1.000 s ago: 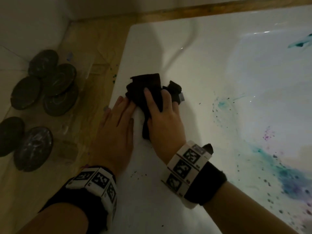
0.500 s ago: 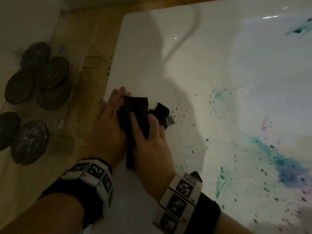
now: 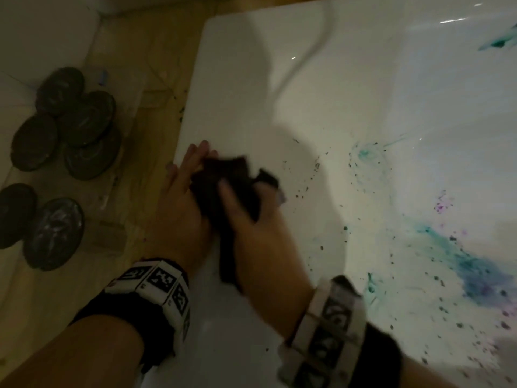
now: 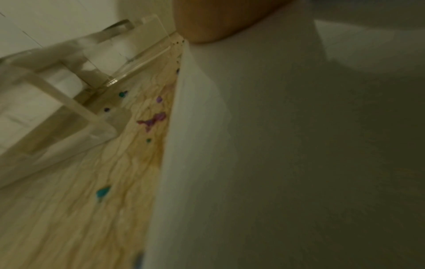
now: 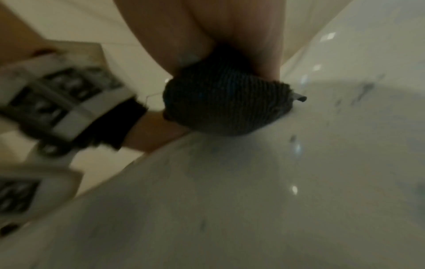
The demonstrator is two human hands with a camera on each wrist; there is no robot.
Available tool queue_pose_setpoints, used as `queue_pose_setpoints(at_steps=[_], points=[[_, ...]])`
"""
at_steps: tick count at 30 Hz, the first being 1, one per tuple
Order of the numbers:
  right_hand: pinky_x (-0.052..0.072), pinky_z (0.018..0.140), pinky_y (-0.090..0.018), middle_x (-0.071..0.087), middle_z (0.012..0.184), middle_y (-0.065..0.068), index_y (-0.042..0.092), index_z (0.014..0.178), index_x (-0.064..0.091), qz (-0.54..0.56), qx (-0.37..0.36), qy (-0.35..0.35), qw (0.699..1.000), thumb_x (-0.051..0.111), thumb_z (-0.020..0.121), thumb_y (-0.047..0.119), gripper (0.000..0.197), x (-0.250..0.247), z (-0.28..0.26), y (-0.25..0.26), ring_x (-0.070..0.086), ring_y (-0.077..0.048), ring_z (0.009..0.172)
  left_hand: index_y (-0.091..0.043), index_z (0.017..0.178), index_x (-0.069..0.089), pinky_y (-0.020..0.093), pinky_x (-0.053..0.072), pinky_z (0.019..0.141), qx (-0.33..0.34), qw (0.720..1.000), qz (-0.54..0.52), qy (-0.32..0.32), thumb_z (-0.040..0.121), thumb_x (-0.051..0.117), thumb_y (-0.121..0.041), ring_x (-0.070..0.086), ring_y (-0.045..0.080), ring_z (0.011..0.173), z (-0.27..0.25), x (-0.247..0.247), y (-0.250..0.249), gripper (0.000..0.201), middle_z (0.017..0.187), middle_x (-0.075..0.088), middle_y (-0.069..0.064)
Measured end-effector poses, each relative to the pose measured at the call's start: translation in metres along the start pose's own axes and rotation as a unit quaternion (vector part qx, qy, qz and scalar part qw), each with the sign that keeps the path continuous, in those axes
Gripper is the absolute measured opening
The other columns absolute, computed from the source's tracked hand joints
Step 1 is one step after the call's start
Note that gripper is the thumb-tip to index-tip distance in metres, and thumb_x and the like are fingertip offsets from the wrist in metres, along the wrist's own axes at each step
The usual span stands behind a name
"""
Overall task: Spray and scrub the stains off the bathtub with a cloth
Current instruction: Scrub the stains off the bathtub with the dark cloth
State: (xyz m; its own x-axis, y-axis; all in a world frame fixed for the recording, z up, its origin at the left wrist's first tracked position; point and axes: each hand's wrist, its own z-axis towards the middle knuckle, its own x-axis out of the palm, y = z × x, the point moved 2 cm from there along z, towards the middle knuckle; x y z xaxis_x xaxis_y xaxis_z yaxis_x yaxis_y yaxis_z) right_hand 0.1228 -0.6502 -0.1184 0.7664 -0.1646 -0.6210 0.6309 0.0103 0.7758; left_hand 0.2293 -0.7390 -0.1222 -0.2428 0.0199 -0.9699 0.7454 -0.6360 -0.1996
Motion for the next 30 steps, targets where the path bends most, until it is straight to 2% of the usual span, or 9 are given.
queue_pose_setpoints(at_steps=[3,7,10,14,17,20,23,26,30], points=[[0.056,0.062,-0.036,0.035,0.129,-0.020,0.015,0.138,0.041,-0.036,0.051,0.006,0.998,0.070,0.072,0.017,0.073,0.025,0.000,-0.003,0.057,-0.038,0.094,-0.006,0.141,0.034,0.049,0.027,0.110,-0.027,1.000,-0.013,0.000,0.090,0.028,-0.022,0.029,0.018,0.135,0.000,-0.002,-0.001,0.053,0.147,0.033,0.004],[0.042,0.094,-0.046,0.008,0.148,-0.018,0.020,0.149,0.003,-0.083,0.158,0.022,0.984,0.050,0.088,0.010,0.077,0.002,0.039,-0.044,0.030,-0.042,0.124,-0.010,0.143,0.030,0.046,0.023,0.114,-0.028,0.999,-0.012,-0.011,0.087,0.019,-0.012,0.025,0.016,0.140,-0.002,0.001,-0.001,0.058,0.150,0.029,0.003],[0.035,0.102,-0.039,0.003,0.147,-0.016,0.022,0.149,-0.002,-0.081,0.213,0.020,0.973,0.045,0.091,0.006,0.076,-0.026,0.059,-0.066,0.028,-0.037,0.125,-0.011,0.143,0.032,0.037,0.017,0.116,-0.034,0.999,-0.009,-0.024,0.088,0.019,-0.013,0.024,0.015,0.140,-0.002,0.001,0.000,0.056,0.151,0.030,0.004],[0.031,0.109,-0.022,0.010,0.147,-0.009,0.027,0.148,0.011,0.028,0.118,0.026,0.992,0.033,0.093,0.027,0.059,-0.036,0.019,-0.033,0.037,-0.018,0.120,-0.011,0.142,0.034,0.039,0.019,0.115,-0.037,0.999,-0.009,-0.024,0.088,0.022,-0.013,0.024,0.014,0.140,-0.001,0.002,-0.001,0.055,0.150,0.029,0.002],[0.028,0.109,-0.015,0.033,0.137,0.023,0.066,0.119,0.025,0.015,0.014,0.085,0.996,0.025,0.089,0.062,0.030,-0.007,-0.043,0.008,0.032,0.014,0.119,-0.011,0.142,0.032,0.048,0.025,0.112,-0.009,1.000,0.015,-0.003,0.086,0.030,-0.015,0.029,0.021,0.138,0.002,0.002,0.004,0.056,0.149,0.032,0.008],[0.055,0.079,-0.025,0.042,0.129,0.000,0.044,0.126,0.031,-0.002,0.033,0.173,0.984,0.032,0.092,0.045,0.035,0.033,-0.083,0.025,0.062,-0.013,0.101,-0.006,0.139,0.039,0.051,0.032,0.108,-0.017,1.000,0.016,-0.010,0.083,0.028,-0.010,0.035,0.025,0.136,0.001,0.000,0.001,0.057,0.146,0.037,0.011],[0.055,0.057,-0.026,0.040,0.122,-0.013,0.018,0.132,0.036,-0.042,0.062,0.108,0.991,0.033,0.084,0.026,0.049,0.043,-0.077,0.015,0.064,-0.025,0.078,-0.005,0.139,0.038,0.049,0.029,0.110,-0.023,1.000,0.006,-0.008,0.084,0.025,-0.010,0.030,0.023,0.138,0.001,-0.003,-0.006,0.057,0.148,0.035,0.010],[0.057,0.064,-0.039,0.031,0.129,-0.016,0.010,0.140,0.032,-0.078,0.098,0.066,0.990,0.048,0.078,0.014,0.065,0.029,-0.053,-0.016,0.059,-0.038,0.090,-0.006,0.142,0.035,0.047,0.026,0.112,-0.020,1.000,0.004,-0.008,0.084,0.024,-0.009,0.028,0.022,0.139,0.000,-0.002,-0.002,0.058,0.150,0.031,0.008],[0.037,0.100,-0.041,0.006,0.146,-0.020,0.016,0.149,-0.001,-0.106,0.202,0.066,0.971,0.045,0.088,0.005,0.077,-0.010,0.009,-0.081,0.031,-0.040,0.124,-0.009,0.143,0.034,0.039,0.020,0.115,-0.031,0.999,-0.002,-0.027,0.085,0.029,-0.003,0.025,0.017,0.140,-0.002,-0.001,-0.004,0.058,0.151,0.030,0.005]])
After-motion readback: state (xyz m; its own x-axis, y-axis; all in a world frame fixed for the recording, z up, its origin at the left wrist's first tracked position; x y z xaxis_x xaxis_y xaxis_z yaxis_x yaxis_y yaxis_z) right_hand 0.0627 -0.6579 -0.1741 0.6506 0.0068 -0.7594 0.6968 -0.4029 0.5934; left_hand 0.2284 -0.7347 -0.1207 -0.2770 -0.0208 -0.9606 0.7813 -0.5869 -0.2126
